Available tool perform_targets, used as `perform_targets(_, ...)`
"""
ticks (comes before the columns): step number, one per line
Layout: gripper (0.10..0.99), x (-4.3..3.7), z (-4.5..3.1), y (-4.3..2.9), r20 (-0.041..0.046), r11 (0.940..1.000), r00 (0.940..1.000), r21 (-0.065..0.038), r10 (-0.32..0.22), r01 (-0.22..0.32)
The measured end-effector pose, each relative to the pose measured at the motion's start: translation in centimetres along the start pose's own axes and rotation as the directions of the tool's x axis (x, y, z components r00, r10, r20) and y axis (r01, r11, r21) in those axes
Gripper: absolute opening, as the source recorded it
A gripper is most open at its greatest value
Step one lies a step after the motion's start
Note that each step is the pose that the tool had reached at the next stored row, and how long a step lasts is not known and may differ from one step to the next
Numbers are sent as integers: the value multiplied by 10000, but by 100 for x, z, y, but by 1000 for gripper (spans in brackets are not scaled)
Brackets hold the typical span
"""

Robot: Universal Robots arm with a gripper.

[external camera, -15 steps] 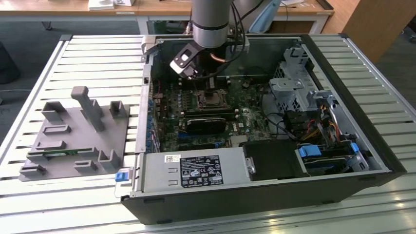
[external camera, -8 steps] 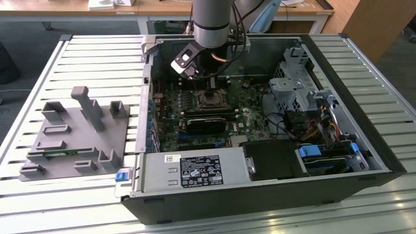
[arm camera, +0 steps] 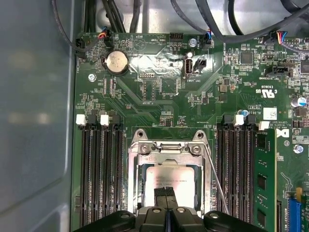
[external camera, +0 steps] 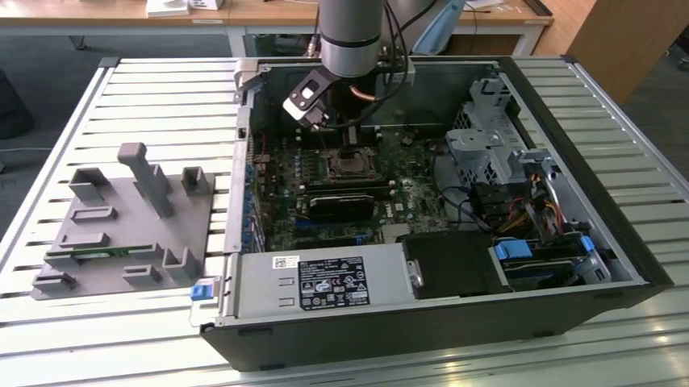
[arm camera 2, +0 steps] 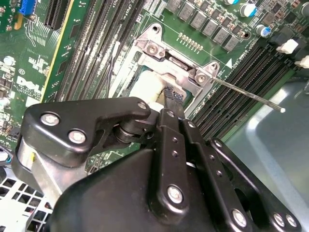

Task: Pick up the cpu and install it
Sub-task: 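Install the first cpu locking lever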

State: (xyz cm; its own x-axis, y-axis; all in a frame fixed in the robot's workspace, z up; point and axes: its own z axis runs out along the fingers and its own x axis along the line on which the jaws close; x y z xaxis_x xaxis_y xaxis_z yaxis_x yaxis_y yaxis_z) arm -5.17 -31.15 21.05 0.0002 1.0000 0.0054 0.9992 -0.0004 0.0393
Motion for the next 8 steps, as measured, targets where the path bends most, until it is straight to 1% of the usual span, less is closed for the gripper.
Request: perform_targets(8, 106, -1, -21, 0, 4, 10000, 10000, 3, 0, 0)
